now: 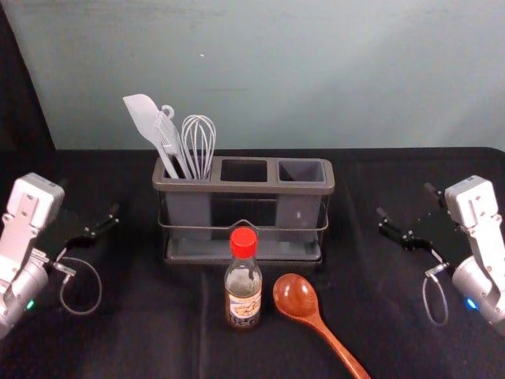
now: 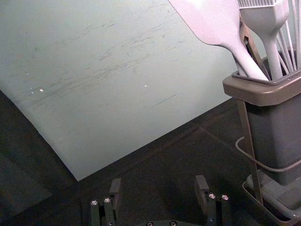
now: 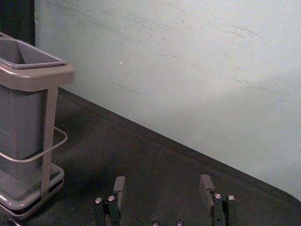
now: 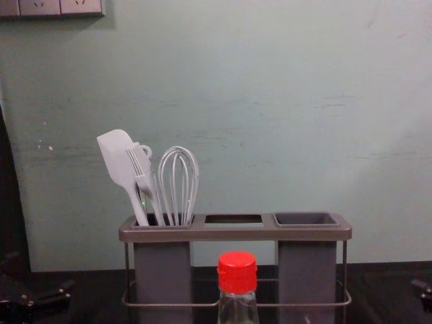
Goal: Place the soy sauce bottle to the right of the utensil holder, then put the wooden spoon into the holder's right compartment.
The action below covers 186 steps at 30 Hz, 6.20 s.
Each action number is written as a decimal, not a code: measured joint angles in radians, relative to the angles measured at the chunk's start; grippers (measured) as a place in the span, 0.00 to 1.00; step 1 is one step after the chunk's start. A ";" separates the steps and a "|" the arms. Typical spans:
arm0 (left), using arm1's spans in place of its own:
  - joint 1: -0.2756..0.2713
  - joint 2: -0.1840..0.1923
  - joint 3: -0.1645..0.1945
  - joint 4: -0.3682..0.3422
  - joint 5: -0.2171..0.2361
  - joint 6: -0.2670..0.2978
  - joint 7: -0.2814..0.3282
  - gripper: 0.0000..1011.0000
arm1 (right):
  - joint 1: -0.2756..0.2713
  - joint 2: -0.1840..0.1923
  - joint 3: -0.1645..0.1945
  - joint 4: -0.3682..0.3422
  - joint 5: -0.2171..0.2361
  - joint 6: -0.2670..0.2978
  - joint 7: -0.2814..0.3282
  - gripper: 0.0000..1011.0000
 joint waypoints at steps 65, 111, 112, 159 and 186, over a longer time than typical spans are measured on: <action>0.000 0.000 0.000 0.000 0.000 0.000 0.000 1.00 | -0.036 0.004 0.033 -0.027 -0.007 -0.056 0.006 0.99; 0.000 0.000 0.000 0.000 0.000 0.000 0.000 1.00 | 0.014 0.047 -0.062 -0.160 0.349 -0.027 0.832 0.99; 0.000 0.000 0.000 0.000 0.000 0.000 0.000 1.00 | 0.021 0.043 -0.065 -0.155 0.349 -0.023 0.835 0.99; 0.000 0.000 0.000 0.000 0.000 0.000 0.000 1.00 | 0.223 -0.129 -0.173 0.030 0.278 0.026 0.785 0.99; 0.000 0.000 0.000 0.000 0.000 0.000 0.000 1.00 | 0.217 -0.139 -0.167 0.037 0.281 0.010 0.788 0.76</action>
